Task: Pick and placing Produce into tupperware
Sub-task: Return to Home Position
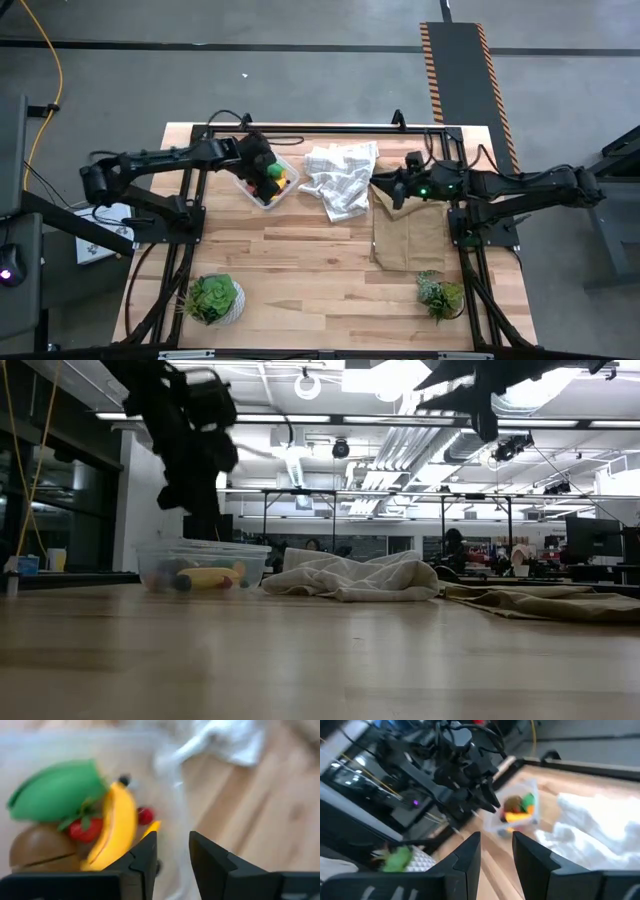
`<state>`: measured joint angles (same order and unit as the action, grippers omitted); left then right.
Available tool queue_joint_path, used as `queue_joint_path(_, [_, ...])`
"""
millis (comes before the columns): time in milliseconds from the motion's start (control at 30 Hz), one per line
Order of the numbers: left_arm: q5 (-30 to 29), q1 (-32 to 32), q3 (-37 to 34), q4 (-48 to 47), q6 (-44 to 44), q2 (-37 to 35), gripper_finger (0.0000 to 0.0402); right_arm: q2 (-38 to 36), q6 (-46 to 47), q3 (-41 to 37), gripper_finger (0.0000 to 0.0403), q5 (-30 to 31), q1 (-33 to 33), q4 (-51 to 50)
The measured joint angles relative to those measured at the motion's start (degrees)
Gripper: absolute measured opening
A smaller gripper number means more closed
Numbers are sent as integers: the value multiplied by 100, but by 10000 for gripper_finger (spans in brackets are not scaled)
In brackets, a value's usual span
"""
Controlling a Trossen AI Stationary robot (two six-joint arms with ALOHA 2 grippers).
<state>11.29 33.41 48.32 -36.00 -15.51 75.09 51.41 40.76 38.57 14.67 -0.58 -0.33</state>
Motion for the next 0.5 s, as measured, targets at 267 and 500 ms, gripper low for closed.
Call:
queue_joint_path(267, [518,-2,305,305,-26,-1636,63,-808,-470,-1,103,-165,-2,503])
queue_joint_path(500, [991,-4,312,780,-462,-3396,19,-1382,-700,0,85,-644,75,1088])
